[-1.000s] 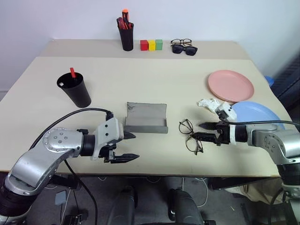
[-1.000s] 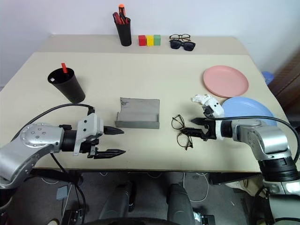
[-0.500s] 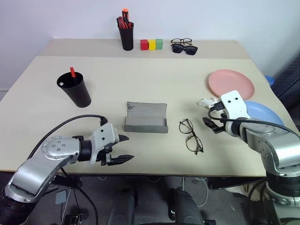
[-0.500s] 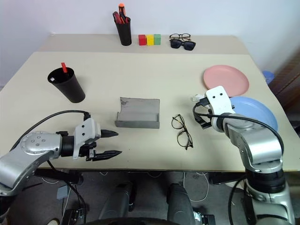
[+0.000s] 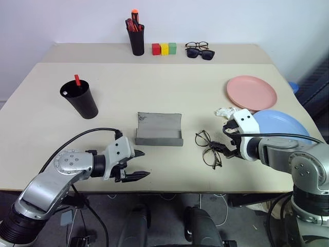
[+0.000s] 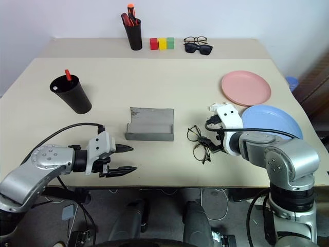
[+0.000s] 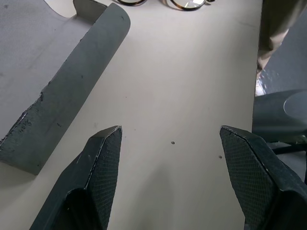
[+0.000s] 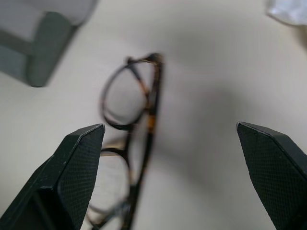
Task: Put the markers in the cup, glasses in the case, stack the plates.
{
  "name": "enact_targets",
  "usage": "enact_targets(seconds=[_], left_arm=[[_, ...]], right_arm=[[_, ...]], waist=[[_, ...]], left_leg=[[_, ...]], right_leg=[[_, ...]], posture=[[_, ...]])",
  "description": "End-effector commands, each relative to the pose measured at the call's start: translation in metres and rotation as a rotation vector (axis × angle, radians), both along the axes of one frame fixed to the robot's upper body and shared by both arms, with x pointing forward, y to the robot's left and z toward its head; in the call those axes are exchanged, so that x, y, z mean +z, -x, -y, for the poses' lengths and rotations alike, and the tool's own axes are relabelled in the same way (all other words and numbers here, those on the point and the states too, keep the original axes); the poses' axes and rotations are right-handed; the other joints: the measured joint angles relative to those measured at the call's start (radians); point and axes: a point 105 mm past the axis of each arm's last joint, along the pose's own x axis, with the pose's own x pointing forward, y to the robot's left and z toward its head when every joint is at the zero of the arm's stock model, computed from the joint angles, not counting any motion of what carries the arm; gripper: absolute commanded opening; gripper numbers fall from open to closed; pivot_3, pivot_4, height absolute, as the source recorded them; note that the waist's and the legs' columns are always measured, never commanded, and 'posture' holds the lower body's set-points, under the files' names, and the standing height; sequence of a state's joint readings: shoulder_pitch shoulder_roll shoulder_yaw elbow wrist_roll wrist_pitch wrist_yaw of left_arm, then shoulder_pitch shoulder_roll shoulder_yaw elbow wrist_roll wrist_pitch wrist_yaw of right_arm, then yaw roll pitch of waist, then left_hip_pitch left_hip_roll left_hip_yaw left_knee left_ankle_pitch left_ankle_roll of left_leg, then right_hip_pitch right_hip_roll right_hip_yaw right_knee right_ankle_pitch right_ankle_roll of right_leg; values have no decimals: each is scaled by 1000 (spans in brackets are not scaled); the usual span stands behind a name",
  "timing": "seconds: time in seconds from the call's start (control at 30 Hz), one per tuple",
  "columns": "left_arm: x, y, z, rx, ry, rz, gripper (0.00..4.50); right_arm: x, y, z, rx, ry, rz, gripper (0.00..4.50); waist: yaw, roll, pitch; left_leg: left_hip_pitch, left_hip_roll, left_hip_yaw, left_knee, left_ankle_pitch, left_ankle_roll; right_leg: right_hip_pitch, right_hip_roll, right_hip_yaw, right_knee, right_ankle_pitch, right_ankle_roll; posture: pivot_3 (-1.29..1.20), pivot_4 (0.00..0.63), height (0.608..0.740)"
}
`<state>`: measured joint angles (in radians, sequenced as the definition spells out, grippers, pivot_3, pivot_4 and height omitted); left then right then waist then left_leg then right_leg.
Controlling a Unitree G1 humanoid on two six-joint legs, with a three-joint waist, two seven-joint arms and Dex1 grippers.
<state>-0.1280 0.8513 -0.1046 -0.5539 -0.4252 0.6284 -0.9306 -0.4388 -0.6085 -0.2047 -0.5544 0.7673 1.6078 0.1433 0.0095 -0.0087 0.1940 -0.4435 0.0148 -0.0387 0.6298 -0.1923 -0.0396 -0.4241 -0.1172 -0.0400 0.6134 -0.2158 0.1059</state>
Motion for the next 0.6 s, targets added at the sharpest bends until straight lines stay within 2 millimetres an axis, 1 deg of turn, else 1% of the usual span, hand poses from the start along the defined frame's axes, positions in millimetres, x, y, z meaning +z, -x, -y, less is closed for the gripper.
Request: enact_targets(seconds=[0.03,0.13,0.47,0.6], left_arm=[[1,4,6,-17,9,11,3283],[1,6,7,-15,15,10,3283],[7,10,5,4,57,37,3283],[26,1,5,54,196,169,3283]], right_arm=[[8,-3,-9,19,-52,11,4500],[4,-2,-12,22,-75,-24,4500],[-8,5,-6,0,-67,-97,4500],[-12,7,-6,-8,-69,-115,4500]], waist=[[0,0,0],[0,0,0],[0,0,0],[1,0,0]], left_leg=[[0,0,0,0,0,0],[0,0,1,0,0,0],[0,0,2,0,0,1],[0,0,3,0,0,1]], right_leg=[[0,0,0,0,0,0],[0,0,1,0,0,0],[-1,0,2,0,0,0],[-1,0,3,-1,0,0]], posture=[[0,150,740],[0,150,740],[0,150,740],[0,150,740]])
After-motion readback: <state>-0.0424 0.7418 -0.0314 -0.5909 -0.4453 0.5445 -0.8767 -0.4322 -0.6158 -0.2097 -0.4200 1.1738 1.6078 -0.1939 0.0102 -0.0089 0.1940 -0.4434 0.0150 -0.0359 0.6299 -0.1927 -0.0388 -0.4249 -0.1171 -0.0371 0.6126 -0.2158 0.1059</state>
